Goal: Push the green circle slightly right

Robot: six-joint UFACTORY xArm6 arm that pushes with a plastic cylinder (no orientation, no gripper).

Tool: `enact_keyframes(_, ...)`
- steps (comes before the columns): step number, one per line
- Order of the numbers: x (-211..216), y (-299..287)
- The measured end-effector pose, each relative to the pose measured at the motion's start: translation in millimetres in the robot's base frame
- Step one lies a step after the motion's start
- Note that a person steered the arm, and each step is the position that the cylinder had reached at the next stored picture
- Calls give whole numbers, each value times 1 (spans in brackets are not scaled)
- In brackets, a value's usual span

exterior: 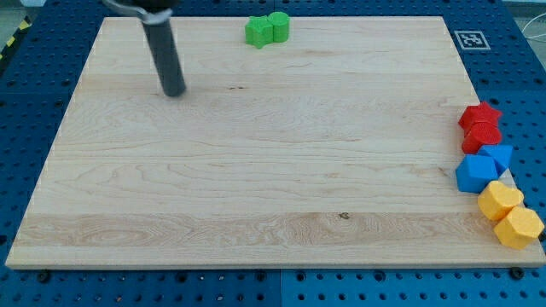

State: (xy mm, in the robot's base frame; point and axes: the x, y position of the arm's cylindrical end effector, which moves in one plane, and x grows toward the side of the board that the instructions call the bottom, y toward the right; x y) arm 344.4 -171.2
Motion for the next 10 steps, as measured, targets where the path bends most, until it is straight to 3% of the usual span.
enact_keyframes(2,-108,-16)
enact_keyframes(3,-136,28)
enact_keyframes(8,-119,274)
enact_keyframes(9,-113,277)
enact_keyframes(10,-113,232)
